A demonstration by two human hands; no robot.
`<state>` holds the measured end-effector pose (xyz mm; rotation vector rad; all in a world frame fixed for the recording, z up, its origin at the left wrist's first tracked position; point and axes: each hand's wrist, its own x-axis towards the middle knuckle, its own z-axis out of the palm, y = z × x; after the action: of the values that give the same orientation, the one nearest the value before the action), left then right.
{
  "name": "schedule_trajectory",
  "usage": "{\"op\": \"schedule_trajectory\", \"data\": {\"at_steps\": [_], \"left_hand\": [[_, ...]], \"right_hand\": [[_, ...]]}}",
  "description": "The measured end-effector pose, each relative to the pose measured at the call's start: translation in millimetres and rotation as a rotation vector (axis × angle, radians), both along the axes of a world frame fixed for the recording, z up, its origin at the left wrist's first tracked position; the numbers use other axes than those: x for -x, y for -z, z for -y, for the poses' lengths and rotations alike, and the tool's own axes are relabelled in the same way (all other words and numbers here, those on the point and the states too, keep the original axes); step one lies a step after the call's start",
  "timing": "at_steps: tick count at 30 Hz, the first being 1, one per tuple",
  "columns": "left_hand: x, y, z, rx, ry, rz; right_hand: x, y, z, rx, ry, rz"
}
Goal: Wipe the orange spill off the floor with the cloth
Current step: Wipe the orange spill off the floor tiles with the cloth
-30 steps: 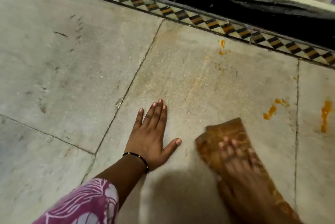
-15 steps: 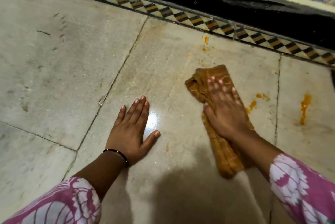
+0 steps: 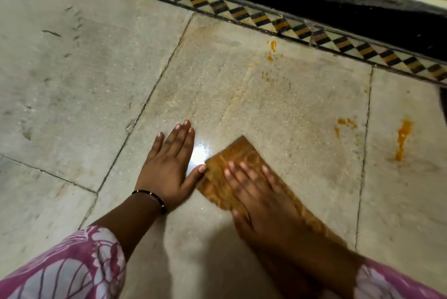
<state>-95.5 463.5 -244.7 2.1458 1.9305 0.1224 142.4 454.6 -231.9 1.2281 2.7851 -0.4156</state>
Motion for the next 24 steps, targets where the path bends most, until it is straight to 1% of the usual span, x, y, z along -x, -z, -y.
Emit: {"op": "schedule_trajectory", "data": {"at_steps": [3, 6, 8, 10, 12, 14, 16, 17, 18, 21, 23, 24], "left_hand": [[0, 0, 1, -0.004, -0.003, 0.004], [0, 2, 0, -0.012, -0.001, 0.005], [0, 2, 1, -0.014, -0.003, 0.005], [0, 2, 1, -0.014, -0.009, 0.002], [-1, 1, 1, -0.02, -0.008, 0.0], [0, 0, 3, -0.02, -0.018, 0.005], [-2, 0, 1, -0.022, -0.014, 0.004], [0, 0, 1, -0.025, -0.018, 0.0], [1, 0, 1, -0.019, -0.016, -0.013], [-3, 1, 1, 0.009, -0.01, -0.087], [-5, -1, 1, 0.045, 0.004, -0.139], [-6, -2, 0, 0.064, -0.005, -0.15]], "right_hand": [[5, 2, -47, -0.04, 0.057, 0.022], [-16, 1, -82, -0.087, 0.184, 0.063], [-38, 1, -87, -0.091, 0.297, 0.055], [-59, -1, -76, -0.091, 0.373, 0.052], [-80, -4, -52, -0.095, 0.316, 0.091], [-110, -5, -25, -0.08, 0.11, 0.155], [-159, -9, -8, -0.033, -0.121, 0.202], [-183, -10, -8, -0.018, -0.201, 0.217], [-206, -11, -14, -0.013, -0.232, 0.232], [-246, -17, -48, -0.005, -0.144, 0.258], [-251, -16, -65, -0.013, -0.079, 0.246], [-247, -15, -72, -0.029, -0.014, 0.235]]}}
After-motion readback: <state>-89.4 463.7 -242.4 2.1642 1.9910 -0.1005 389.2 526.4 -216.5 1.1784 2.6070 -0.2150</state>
